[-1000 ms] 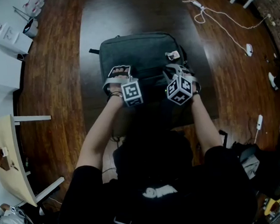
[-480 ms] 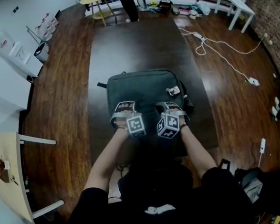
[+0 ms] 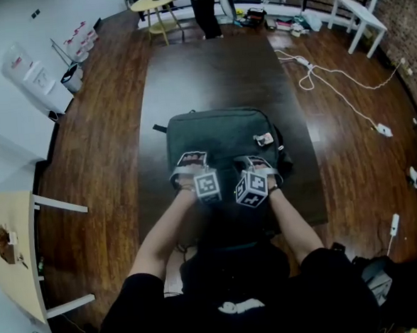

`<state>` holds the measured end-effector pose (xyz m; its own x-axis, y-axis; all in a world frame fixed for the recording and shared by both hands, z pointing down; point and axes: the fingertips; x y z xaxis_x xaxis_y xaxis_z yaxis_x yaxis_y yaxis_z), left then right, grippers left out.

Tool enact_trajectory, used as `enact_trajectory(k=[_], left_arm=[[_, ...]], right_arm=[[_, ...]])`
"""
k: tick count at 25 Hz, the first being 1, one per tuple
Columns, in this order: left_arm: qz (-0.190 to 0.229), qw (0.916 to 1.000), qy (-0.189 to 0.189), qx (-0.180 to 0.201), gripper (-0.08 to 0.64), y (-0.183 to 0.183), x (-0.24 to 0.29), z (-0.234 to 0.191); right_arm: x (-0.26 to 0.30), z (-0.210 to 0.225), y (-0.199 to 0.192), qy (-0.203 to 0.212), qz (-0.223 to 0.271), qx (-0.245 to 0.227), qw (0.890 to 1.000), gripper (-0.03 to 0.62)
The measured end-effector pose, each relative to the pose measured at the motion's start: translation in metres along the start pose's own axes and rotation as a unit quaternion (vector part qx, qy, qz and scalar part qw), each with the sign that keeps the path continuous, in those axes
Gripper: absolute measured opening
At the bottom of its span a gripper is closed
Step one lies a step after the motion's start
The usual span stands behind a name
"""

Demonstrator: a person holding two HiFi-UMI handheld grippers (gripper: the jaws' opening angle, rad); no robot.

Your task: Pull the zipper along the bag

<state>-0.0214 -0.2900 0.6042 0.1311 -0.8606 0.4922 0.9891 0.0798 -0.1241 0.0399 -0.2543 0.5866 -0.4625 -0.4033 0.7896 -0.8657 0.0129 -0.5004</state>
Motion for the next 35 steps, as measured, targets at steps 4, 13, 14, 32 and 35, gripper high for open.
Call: enact_trajectory(k=[4,13,14,32,35], left_arm=[[-0.002,1.0,0.002,0.008,-0.005,-0.001,0.005,-0.014],[0.01,0.9989,0.004,0.046,-0.002,-0.004,-0.014,-0.008],[0.013,0.9987,0.006,0.05,-0.002,-0.004,-0.017,-0.007],[-0.073,0.9567,-0.136,-0.247,-0.002,-0.03,-0.091,0.044],[-0.112,0.9333,-0.171,-0.296,-0.002,-0.039,-0.091,0.057]], right_arm=[[-0.001,0.011,0.013,-0.012,0.006,-0.003,1.0,0.023],[-0.008,0.0,0.02,-0.027,0.007,-0.014,1.0,0.023],[-0.009,-0.002,0.022,-0.028,0.008,-0.011,1.0,0.023],[0.003,-0.067,0.022,0.053,-0.009,0.286,0.957,0.021],[0.014,-0.071,0.01,0.065,-0.011,0.368,0.928,0.021]])
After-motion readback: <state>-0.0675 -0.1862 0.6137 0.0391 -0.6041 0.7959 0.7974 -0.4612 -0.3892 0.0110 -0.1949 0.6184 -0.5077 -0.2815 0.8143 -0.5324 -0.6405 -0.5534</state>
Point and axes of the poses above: the fingertips, and each gripper's own axes: x forward along the fingers, z to its right, y out of its top, and after that the axes turned 13 degrees about y, right-handed
